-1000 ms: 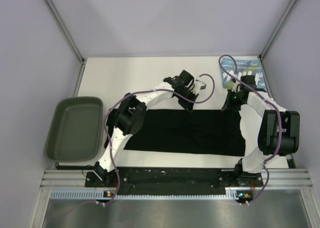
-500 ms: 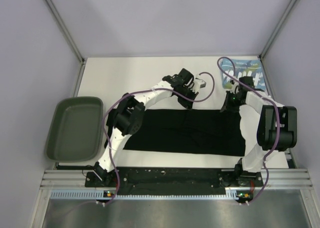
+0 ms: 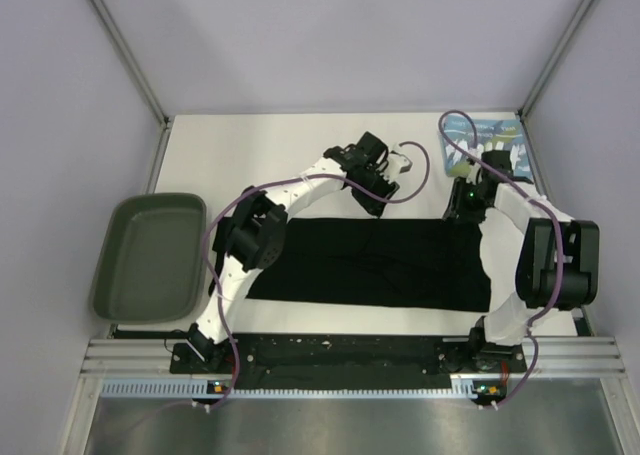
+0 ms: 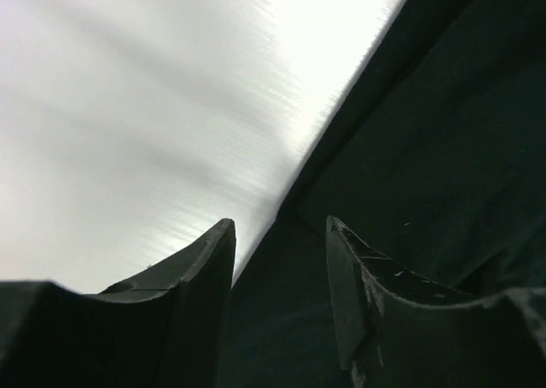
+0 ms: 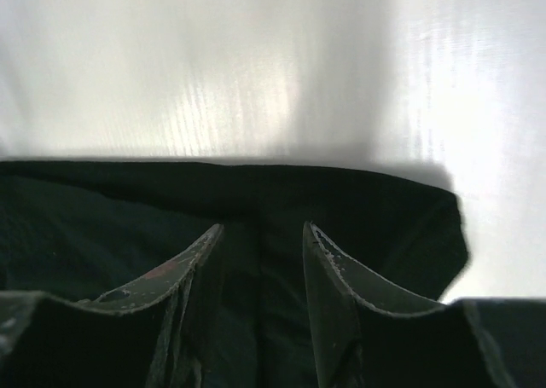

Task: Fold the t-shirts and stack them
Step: Fold the other side of the tshirt into a rectangle, then rotate the tshirt 80 degree

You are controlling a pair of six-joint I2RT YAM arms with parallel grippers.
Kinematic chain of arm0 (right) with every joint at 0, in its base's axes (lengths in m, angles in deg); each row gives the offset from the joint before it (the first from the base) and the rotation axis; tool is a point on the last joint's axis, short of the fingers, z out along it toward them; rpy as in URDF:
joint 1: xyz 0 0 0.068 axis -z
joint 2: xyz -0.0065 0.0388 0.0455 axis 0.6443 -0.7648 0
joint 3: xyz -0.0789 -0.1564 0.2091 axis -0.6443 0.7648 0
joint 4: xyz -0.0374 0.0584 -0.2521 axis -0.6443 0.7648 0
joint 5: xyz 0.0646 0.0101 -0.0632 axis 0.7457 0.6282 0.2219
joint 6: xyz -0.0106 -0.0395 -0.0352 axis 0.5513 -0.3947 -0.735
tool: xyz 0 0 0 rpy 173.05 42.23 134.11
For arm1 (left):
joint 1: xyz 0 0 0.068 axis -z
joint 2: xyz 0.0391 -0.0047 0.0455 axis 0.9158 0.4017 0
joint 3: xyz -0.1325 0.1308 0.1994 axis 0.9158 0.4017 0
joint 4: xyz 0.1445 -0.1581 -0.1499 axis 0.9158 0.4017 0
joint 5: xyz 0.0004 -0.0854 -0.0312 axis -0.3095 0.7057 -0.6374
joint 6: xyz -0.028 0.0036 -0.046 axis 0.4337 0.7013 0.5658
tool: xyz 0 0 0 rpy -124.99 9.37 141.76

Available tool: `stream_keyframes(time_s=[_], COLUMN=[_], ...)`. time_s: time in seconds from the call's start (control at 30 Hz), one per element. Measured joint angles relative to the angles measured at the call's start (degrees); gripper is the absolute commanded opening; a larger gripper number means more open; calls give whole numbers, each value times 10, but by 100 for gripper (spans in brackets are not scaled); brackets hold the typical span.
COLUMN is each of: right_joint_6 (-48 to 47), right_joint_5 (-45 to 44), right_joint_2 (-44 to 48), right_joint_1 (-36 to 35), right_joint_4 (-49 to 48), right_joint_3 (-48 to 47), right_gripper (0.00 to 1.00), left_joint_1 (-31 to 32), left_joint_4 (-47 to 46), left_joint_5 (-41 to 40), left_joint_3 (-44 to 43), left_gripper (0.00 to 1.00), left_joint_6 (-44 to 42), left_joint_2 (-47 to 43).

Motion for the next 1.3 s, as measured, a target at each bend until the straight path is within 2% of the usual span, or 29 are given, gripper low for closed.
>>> stream_keyframes(time_s=[0.17, 0.33, 0.53, 0.67, 0.83, 0.97, 1.13, 1.23, 1.3], right_joint_6=[7, 19, 19, 19, 19, 18, 18, 17, 16], right_joint_5=[-57, -94, -108, -110, -110, -108, -108, -106, -100], right_joint_2=[46, 45, 19, 2, -15, -26, -29, -35, -42], right_joint_1=[19, 45, 46, 46, 46, 46, 46, 47, 47], right_joint_4=[5, 14, 14, 14, 14, 13, 12, 12, 14], right_joint_3=[-3, -2, -2, -1, -1, -1, -2, -7, -14], right_gripper=[43, 44, 41, 35, 30, 19, 8, 1, 0], left_joint_1=[-3, -29, -134, -213, -277, -315, -367, -393, -405], left_joint_4=[13, 15, 20, 17, 14, 1, -13, -23, -27], left_joint_5=[-45, -82, -95, -116, -148, -163, -164, -164, -164], left_joint_3=[8, 79, 162, 232, 311, 360, 374, 382, 393], left_gripper=[54, 54, 50, 49, 52, 54, 54, 52, 43], left_joint_6=[-38, -79, -115, -134, -165, -202, -233, -246, -254], left_joint_2=[-34, -123, -200, -219, -224, -233, -236, -237, -238])
